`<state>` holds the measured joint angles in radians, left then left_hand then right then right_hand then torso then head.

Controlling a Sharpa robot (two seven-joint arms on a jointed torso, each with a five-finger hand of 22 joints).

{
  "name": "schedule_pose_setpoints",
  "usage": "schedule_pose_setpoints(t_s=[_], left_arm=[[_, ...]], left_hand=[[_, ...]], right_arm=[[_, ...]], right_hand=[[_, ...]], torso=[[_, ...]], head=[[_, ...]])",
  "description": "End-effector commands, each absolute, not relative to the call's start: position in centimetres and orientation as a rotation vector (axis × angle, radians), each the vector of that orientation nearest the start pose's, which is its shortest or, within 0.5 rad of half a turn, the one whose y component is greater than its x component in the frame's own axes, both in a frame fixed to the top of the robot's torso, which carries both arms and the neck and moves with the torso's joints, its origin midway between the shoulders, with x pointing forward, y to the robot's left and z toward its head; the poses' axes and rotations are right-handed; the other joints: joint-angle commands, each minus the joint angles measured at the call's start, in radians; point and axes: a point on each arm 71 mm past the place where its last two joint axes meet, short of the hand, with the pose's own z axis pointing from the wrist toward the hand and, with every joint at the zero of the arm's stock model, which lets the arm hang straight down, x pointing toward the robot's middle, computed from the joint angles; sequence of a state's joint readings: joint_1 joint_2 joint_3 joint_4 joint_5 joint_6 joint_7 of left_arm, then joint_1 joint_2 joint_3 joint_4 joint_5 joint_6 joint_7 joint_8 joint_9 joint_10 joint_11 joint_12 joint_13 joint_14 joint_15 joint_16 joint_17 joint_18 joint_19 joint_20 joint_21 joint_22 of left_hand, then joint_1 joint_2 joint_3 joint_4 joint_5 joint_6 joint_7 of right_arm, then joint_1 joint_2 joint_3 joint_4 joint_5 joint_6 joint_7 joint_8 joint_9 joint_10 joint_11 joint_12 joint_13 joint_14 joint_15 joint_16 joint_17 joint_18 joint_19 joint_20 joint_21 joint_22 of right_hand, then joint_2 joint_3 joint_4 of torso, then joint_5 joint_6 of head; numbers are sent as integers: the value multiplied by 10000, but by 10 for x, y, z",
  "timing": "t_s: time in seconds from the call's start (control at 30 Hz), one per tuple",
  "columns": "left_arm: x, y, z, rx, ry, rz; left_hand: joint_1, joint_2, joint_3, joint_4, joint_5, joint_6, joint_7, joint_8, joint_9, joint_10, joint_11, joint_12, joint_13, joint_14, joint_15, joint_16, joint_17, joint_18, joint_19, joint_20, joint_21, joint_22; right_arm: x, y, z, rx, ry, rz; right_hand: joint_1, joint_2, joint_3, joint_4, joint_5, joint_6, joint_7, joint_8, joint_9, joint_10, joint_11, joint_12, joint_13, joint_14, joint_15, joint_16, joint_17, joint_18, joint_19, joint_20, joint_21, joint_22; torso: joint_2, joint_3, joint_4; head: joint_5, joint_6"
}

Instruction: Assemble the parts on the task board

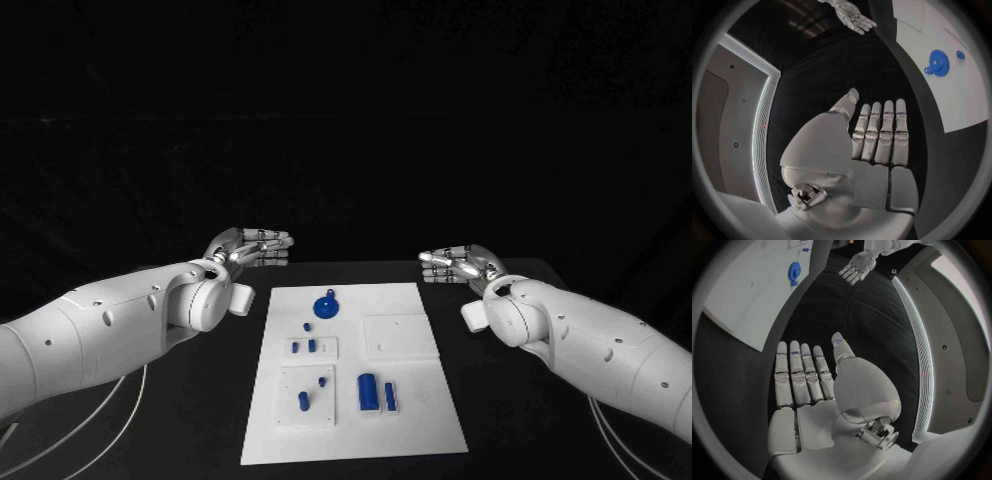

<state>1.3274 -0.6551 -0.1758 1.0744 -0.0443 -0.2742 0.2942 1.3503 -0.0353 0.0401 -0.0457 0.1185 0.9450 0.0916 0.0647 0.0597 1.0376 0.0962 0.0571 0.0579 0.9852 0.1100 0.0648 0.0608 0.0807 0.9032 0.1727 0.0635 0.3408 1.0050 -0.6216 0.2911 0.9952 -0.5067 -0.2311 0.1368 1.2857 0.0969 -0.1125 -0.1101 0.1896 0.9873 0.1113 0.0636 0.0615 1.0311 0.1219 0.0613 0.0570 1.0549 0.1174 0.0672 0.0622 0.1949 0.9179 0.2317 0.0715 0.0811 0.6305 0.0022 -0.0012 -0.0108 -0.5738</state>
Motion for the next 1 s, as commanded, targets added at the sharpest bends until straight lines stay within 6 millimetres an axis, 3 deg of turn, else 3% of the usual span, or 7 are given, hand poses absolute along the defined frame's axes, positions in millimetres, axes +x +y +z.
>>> schedule_pose_setpoints(t_s=[0.03,0.23,0.27,0.43,0.47,0.53,1.0], left_arm=[[579,256,-176,-10950,13419,-12670],[587,252,-176,-10974,13261,-12753],[585,254,-179,-10833,13770,-12300],[578,249,-185,-10933,13680,-12323],[576,247,-187,-10969,13648,-12331],[568,242,-193,-11078,13544,-12352],[484,201,-224,-11938,12456,-12345]], left_hand=[[172,298,-949,-26,-135,-540,-65,-86,-29,-174,-26,12,5,-390,6,-64,-23,707,-68,541,3,-936],[214,566,-1282,-151,28,239,-8,-73,-10,-162,-52,-3,-9,-369,-27,-77,-28,1507,90,1112,35,-2329],[-3918,353,-401,457,-1185,-9450,-916,-647,-597,-3252,-962,-571,-579,-9852,-1100,-648,-608,-807,-9032,-1727,-635,-3408],[-5583,353,-401,457,-1185,-9450,-916,-647,-597,-10376,-962,-571,-579,-9852,-1100,-648,-608,-807,-9032,-1727,-635,-3408],[-5897,353,-401,457,-1185,-9450,-916,-647,-597,-10376,-962,-571,-579,-9852,-1100,-648,-608,-807,-9032,-1727,-635,-3408],[-13503,353,-401,457,-1185,-9450,-916,-647,-597,-10376,-962,-571,-579,-9852,-1100,-648,-608,-807,-9032,-1727,-635,-3408],[-13503,353,-401,457,-1185,-9450,-916,-647,-597,-10376,-962,-571,-579,-9852,-1100,-648,-608,-807,-9032,-1727,-635,-3408]], right_arm=[[568,-264,-229,10559,14317,12726],[573,-262,-235,10787,14122,12852],[572,-265,-238,10791,14482,11837],[569,-260,-235,10786,14260,11965],[568,-259,-234,10786,14184,12008],[564,-253,-231,10797,13950,12135],[497,-205,-222,11587,12357,12580]], right_hand=[[-218,-30,176,-83,16,-97,-24,-32,-10,-105,8,-26,7,-85,13,-71,-23,669,-237,535,85,-147],[-279,-39,173,-74,83,-199,4,-36,-14,-186,82,-29,7,-133,85,-71,-23,612,-386,512,61,-146],[-4006,-969,1125,1101,-1896,-9873,-1113,-636,-615,-3201,-1219,-613,-570,-3239,-1174,-672,-622,-1949,-9179,-2317,-715,-811],[-5500,-969,1125,1101,-1896,-9873,-1113,-636,-615,-10311,-1219,-613,-570,-10549,-1174,-672,-622,-1949,-9179,-2317,-715,-811],[-12857,-969,1125,1101,-1896,-9873,-1113,-636,-615,-10311,-1219,-613,-570,-10549,-1174,-672,-622,-1949,-9179,-2317,-715,-811],[-12857,-969,1125,1101,-1896,-9873,-1113,-636,-615,-10311,-1219,-613,-570,-10549,-1174,-672,-622,-1949,-9179,-2317,-715,-811],[-12857,-969,1125,1101,-1896,-9873,-1113,-636,-615,-10311,-1219,-613,-570,-10549,-1174,-672,-622,-1949,-9179,-2317,-715,-811]], torso=[[-140,71,-6],[-169,130,18],[-131,80,2],[-310,55,5],[-373,46,5],[-567,19,8],[-863,-22,12]], head=[[35,204],[95,351],[64,265],[75,136],[79,90],[91,-50],[108,-262]])
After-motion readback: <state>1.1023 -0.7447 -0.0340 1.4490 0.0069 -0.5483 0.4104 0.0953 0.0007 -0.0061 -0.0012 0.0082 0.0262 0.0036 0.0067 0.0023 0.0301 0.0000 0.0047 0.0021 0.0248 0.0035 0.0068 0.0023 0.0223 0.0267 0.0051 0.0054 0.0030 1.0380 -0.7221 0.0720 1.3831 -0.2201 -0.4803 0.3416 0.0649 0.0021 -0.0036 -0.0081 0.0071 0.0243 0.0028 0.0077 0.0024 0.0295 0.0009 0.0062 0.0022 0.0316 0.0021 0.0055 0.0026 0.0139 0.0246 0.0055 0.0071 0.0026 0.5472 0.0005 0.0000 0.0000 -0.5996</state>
